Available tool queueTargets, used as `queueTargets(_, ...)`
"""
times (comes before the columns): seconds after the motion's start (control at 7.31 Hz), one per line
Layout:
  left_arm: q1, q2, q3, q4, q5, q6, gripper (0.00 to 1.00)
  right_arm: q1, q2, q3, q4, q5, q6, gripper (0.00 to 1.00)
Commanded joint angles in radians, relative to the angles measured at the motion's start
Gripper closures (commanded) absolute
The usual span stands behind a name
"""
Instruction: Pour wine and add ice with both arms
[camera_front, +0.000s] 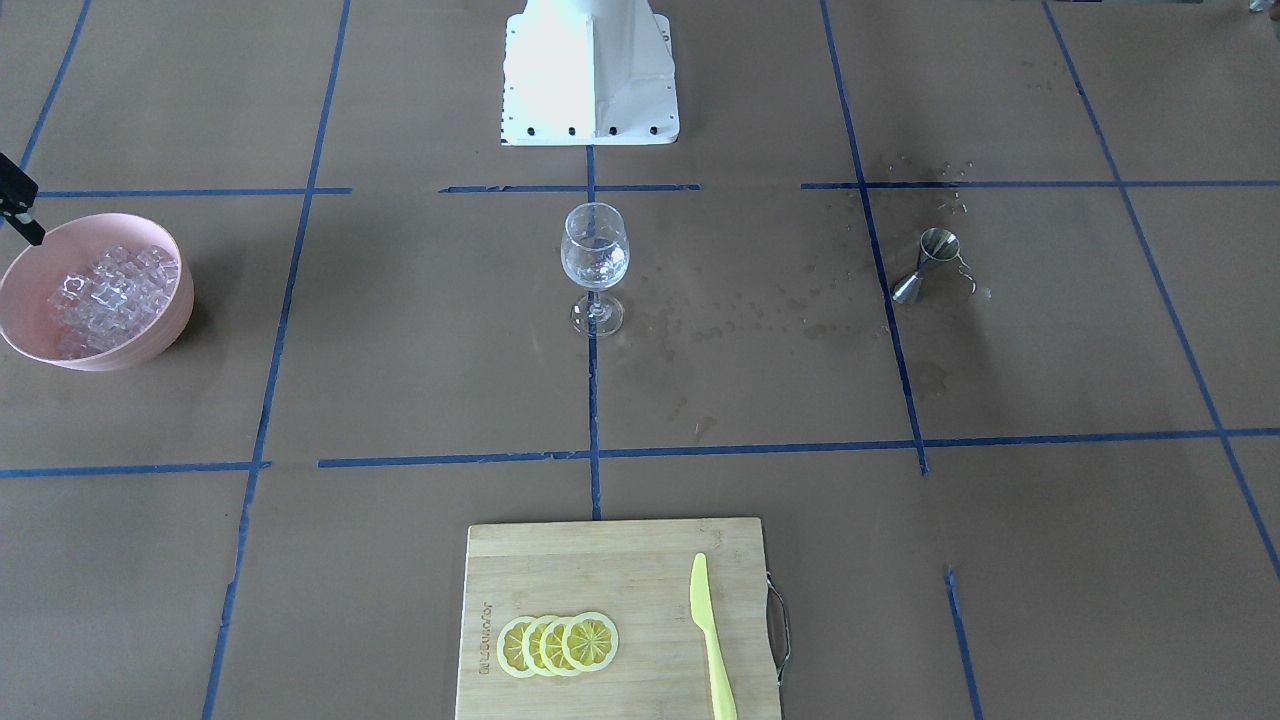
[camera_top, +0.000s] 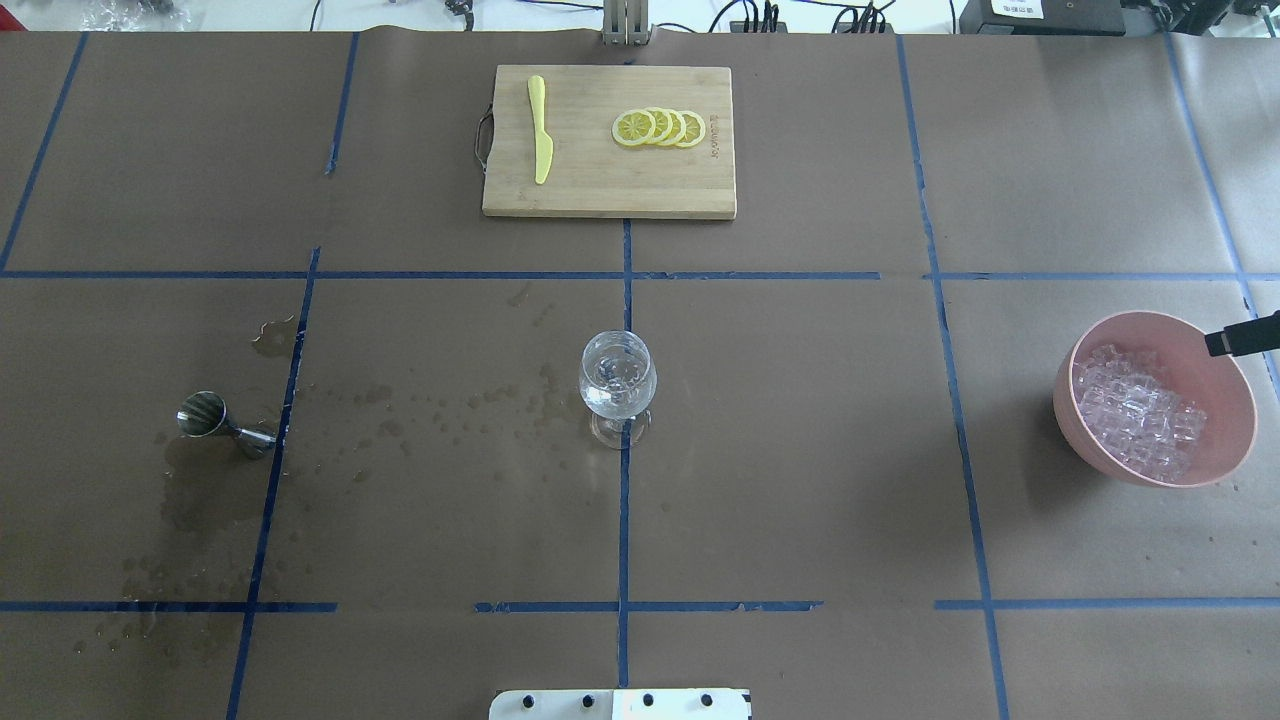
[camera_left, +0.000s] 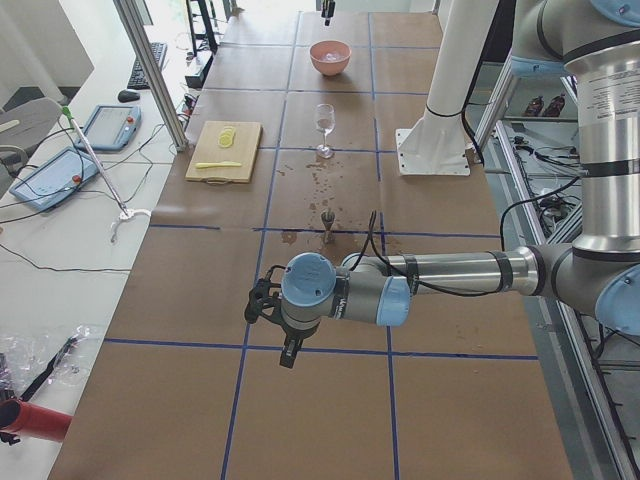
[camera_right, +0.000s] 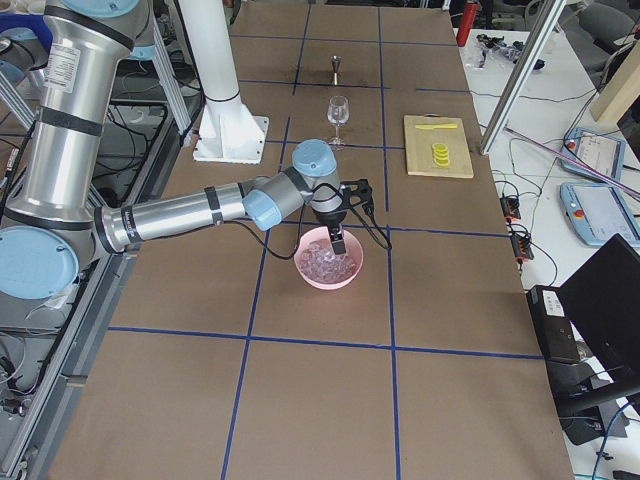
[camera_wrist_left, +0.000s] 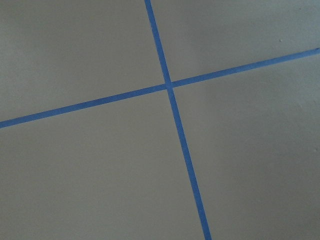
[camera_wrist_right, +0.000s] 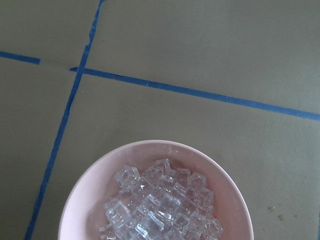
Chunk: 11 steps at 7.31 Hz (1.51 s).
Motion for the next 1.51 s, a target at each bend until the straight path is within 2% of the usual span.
queueTargets(0.0,0.001,-0.012,0.0,0.0,0.038,0.0,0.0,-0.118,0.001,-0.103,0.109,-0.057,0.017,0.1)
queueTargets(0.14,0.001,-0.014,0.0,0.0,0.038,0.0,0.0,-0.145,0.007,-0.132,0.144,-0.062,0.006,0.14)
queueTargets(0.68,0.001,-0.02,0.005,0.0,0.038,0.0,0.0,-0.205,0.045,-0.137,0.141,-0.095,-0.081,0.3)
queueTargets(1.23,0.003,-0.02,0.006,0.0,0.038,0.0,0.0,-0.199,0.041,-0.15,0.124,-0.092,-0.496,0.33)
queueTargets(1.37,0.001,-0.02,0.008,0.0,0.036,0.0,0.0,-0.182,0.047,-0.147,0.077,-0.088,-0.565,0.33)
